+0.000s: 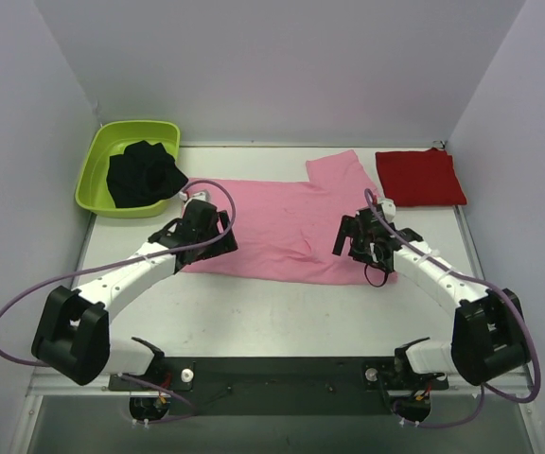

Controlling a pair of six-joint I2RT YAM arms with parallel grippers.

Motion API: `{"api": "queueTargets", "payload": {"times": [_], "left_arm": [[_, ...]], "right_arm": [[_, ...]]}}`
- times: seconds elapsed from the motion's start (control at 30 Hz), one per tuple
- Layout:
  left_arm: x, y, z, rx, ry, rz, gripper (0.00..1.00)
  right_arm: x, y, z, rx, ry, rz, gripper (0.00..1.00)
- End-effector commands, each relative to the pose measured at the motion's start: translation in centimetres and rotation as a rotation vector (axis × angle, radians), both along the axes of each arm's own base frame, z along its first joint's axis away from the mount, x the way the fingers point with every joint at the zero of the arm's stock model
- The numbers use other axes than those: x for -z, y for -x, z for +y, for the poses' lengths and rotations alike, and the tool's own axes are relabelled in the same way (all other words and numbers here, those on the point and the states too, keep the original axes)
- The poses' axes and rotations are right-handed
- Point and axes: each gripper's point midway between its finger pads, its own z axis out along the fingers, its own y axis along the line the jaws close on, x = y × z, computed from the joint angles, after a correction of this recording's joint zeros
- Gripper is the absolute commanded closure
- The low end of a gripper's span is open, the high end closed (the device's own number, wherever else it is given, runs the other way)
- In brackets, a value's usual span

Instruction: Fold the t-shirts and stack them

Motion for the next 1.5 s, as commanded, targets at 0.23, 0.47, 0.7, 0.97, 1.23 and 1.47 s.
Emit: {"api": "queueTargets", "payload": {"times": [0.23,0.47,0.7,0.97,1.23,1.47], "left_arm": [[3.9,-1.0,0.7,-0.026,-0.101,0.080,0.15],[6.6,-0.6,0.8,-0.022,-0.126,0.126,0.15],[8.5,0.3,1.4,-0.026,-0.163,0.171,0.15],[10.2,3.6,1.5,-0.002,-0.200,0.227,0.15],[9.1,7.3,1.5,-0.042,-0.153,0.236,0.15],[8.8,10.5,2.7,-0.093,-0.146,0.253,0.15]], "right_arm": [[2.2,0.0,-0.7,0.032,0.036,0.081,0.00],[4.6,1.1,-0.3,0.030,0.019,0.148,0.00],[6.2,2.5,-0.6,0.041,0.022,0.201,0.01],[6.8,4.5,-1.1,0.073,0.021,0.257,0.02],[6.5,7.5,-1.5,0.113,0.032,0.340,0.01],[6.4,10.8,-1.3,0.107,0.070,0.385,0.00]]}}
